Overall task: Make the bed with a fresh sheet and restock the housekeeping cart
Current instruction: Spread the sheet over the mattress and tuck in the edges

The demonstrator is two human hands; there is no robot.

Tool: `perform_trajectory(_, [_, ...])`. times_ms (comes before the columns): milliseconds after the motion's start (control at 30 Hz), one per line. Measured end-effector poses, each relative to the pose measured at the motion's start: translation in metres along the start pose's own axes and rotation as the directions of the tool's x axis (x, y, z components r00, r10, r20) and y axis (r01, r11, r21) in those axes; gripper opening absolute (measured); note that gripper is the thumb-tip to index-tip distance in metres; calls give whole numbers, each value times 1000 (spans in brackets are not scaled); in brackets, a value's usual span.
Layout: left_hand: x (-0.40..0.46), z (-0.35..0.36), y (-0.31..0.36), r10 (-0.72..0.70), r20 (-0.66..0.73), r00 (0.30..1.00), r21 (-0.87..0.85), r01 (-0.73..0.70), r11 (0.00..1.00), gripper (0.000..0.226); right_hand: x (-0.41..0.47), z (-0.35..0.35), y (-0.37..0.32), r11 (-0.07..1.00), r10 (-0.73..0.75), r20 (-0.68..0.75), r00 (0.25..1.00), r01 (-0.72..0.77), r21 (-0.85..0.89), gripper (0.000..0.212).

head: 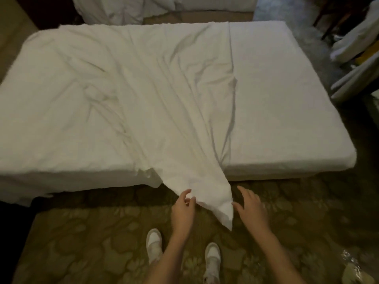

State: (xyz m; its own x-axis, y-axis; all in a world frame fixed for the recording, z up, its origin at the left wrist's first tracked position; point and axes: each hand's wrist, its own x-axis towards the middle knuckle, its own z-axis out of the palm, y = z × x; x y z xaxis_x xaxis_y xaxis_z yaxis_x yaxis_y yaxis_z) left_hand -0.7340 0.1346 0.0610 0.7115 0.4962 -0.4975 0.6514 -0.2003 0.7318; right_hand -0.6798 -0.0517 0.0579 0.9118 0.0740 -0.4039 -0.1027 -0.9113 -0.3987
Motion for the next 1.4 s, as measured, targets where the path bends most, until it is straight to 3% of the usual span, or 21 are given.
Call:
perform_trajectory(133, [52, -65, -7, -2, -2, 1000, 90, 2, 996, 25, 17, 43, -82, 991, -132, 18, 991, 133, -34, 55])
perform_trajectory(367, [193, -186, -61, -40, -14, 999, 18, 41, 999, 26, 68, 150, -236, 987, -162, 37, 986, 161, 23, 57])
perform_trajectory(567, [303, -186, -109, -64, 55, 996, -102, 69, 992, 29, 138, 245, -293, 983, -184, 10, 983, 184, 15, 45])
perform_trajectory(700, [343, -153, -120, -76, 67, 995, -197, 88, 976, 24, 167, 282, -288, 981, -142, -9, 990, 140, -136, 55])
perform_trajectory(800, [355, -136, -113, -75, 52, 996, -225, 85, 971, 19, 178, 288, -284, 979, -155, -110, 982, 137, -154, 35])
perform_trajectory(867, [356, -137, -103, -119, 42, 992, -328, 126, 936, 17, 182, 281, -285, 985, -161, -154, 975, 147, -94, 13])
perform_trajectory(933, [349, -156, -93, -153, -8, 988, -422, 135, 897, 13, 176, 266, -291, 982, -187, -170, 967, 186, -25, 6])
perform_trajectory(1067, [314, -246, -69, -313, -168, 935, -626, 144, 766, 35, 146, 228, -321, 951, -148, -159, 976, 185, 248, 12])
perform_trajectory(1133, [297, -303, -64, -319, -252, 914, -655, 82, 752, 26, 133, 216, -343, 936, -163, -124, 979, 193, 294, 10])
perform_trajectory(1200, [283, -355, -62, -274, -243, 931, -644, 56, 763, 17, 128, 211, -376, 922, -247, -55, 967, 252, 293, 9])
perform_trajectory(1300, [264, -420, -58, -172, -188, 967, -595, 27, 803, 17, 123, 214, -446, 869, -437, 76, 896, 400, 291, 23])
perform_trajectory(1400, [260, -482, -78, -152, -233, 960, -521, 9, 854, 21, 115, 219, -526, 789, -591, 153, 792, 527, 316, 38])
